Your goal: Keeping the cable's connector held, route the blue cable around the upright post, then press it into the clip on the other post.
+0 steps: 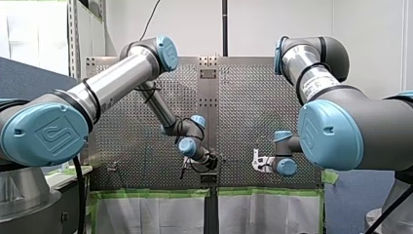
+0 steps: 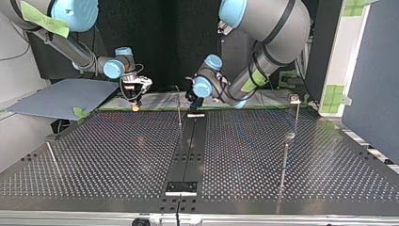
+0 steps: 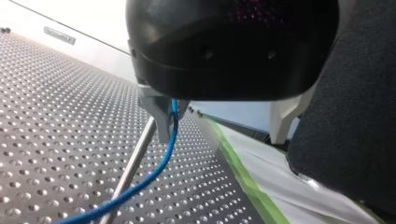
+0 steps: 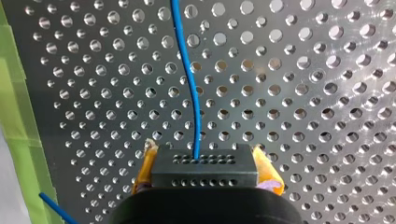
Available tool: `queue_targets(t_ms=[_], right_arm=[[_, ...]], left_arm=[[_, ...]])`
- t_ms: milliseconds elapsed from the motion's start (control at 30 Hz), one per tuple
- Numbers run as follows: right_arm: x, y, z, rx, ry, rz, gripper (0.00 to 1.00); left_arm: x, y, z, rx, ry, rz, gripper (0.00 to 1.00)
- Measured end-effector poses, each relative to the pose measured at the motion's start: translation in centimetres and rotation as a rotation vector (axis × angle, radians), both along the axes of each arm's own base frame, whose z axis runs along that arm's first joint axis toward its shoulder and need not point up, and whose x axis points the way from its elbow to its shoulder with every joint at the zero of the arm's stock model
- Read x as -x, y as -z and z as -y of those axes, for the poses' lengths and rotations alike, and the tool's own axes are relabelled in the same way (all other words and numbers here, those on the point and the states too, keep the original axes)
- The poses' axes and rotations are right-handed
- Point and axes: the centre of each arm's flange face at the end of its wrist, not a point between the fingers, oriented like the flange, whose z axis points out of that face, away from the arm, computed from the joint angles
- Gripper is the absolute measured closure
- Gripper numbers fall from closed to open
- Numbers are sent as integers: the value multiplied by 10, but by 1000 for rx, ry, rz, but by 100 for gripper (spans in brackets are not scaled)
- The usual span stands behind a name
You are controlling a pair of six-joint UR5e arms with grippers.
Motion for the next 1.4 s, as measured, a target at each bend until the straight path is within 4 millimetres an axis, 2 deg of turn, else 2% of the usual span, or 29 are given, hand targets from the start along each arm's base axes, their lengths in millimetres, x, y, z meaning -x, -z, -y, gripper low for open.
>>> queue_targets(t_ms=[167, 467, 767, 1000, 1400], right_arm=[[-1, 0, -1, -1, -3, 0, 100], [-1, 0, -1, -4, -3, -1, 100], [-2, 1, -2, -5, -2, -1, 100], [-2, 1, -2, -5, -3, -1, 100], [-2, 1, -2, -6, -6, -1, 100]], left_arm=[[7, -4, -8, 4, -5, 14, 1], [17, -9, -7, 7, 8, 17, 4], [26, -14, -1, 16, 27, 25, 4], [38, -10, 7, 23, 51, 31, 4], [43, -10, 16, 33, 67, 47, 4]])
